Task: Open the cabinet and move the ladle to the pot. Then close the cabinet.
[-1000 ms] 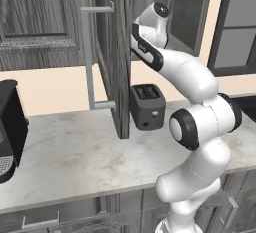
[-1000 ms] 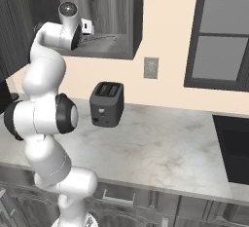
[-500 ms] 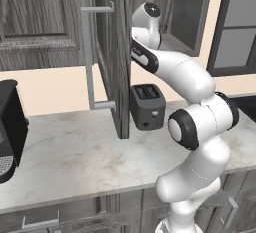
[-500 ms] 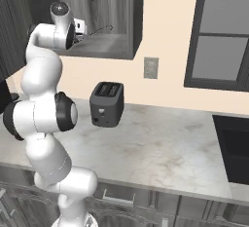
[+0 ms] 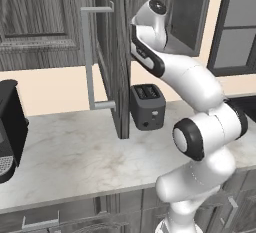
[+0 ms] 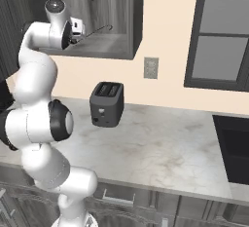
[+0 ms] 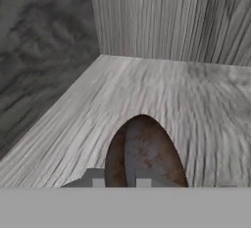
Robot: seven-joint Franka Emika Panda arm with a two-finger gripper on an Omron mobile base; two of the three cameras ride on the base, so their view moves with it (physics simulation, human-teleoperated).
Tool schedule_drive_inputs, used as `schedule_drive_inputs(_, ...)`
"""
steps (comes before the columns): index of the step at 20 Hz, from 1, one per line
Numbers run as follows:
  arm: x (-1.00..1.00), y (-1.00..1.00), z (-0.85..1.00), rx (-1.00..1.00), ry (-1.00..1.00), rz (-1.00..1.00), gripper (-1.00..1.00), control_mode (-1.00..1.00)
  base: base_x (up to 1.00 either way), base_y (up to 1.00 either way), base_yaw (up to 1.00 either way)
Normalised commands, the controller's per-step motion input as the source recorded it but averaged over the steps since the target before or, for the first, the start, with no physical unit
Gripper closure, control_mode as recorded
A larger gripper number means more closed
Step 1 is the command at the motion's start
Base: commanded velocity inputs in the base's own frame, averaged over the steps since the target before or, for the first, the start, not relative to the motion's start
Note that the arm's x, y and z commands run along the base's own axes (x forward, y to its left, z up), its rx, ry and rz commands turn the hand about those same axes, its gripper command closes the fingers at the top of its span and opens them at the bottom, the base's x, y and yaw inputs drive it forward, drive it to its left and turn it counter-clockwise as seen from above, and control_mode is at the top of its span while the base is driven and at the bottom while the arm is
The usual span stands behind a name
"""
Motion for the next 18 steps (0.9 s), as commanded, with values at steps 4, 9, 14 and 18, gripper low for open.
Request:
schedule_drive_inputs(4, -0.98, -0.32, 0.00, 0.00, -0.01, 0.00, 1.00, -1.00, 0.00, 0.00, 0.00)
schedule_drive_inputs(9, -1.00, -0.44, 0.02, 0.00, -0.06, 0.00, 1.00, -1.00, 0.00, 0.00, 0.00)
schedule_drive_inputs(14, -1.00, -0.49, 0.18, 0.03, -0.06, 0.00, 1.00, -1.00, 0.00, 0.00, 0.00)
schedule_drive_inputs(18, -1.00, -0.44, 0.43, 0.01, 0.00, 0.00, 1.00, -1.00, 0.00, 0.00, 0.00)
